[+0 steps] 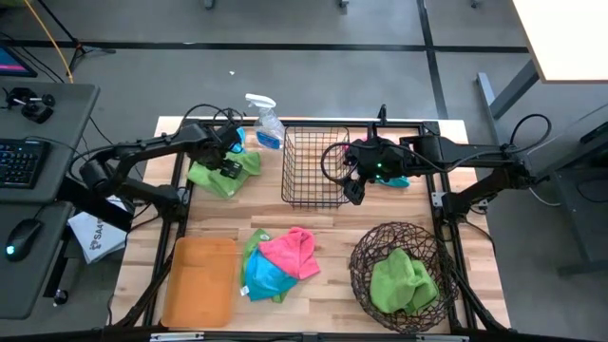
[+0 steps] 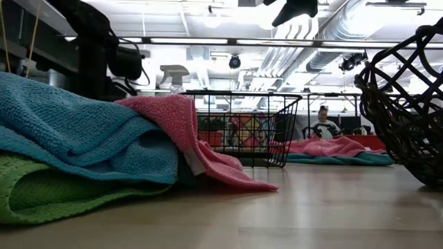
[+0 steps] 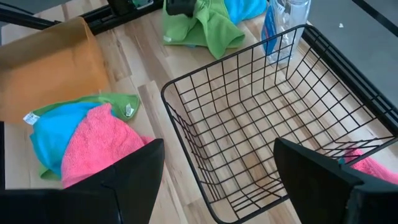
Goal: Sort microfiber towel by color & place in baskets
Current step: Put the top green towel into the round wire basket
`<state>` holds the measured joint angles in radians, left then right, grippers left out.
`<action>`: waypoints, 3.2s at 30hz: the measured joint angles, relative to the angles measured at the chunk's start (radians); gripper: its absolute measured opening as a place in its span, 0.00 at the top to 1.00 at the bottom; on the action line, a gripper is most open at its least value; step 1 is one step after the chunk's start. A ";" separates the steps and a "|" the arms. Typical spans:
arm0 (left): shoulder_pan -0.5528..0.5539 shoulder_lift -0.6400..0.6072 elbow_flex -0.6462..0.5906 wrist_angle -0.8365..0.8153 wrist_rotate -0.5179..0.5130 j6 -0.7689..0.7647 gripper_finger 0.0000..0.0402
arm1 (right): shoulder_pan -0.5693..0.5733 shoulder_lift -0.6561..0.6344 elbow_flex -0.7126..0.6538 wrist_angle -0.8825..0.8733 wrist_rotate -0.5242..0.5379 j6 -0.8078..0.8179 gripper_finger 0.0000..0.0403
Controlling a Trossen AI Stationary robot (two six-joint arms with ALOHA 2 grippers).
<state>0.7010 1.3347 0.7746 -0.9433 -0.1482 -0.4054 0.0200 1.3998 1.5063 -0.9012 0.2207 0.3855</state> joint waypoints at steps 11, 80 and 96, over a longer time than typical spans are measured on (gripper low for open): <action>-0.002 -0.017 0.033 -0.055 0.160 0.078 0.95 | 0.000 0.000 0.000 0.000 -0.010 -0.001 0.26; -0.609 0.134 1.279 0.109 0.066 0.313 0.81 | 0.046 0.077 0.000 0.723 0.014 -0.517 0.98; -0.535 -0.007 1.122 -0.201 -0.150 0.224 0.45 | 0.233 -0.237 -0.017 -0.114 0.059 -0.001 1.00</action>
<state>0.1657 1.3273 1.8967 -1.1440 -0.2980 -0.1810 0.2533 1.1632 1.4895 -1.0157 0.2799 0.3843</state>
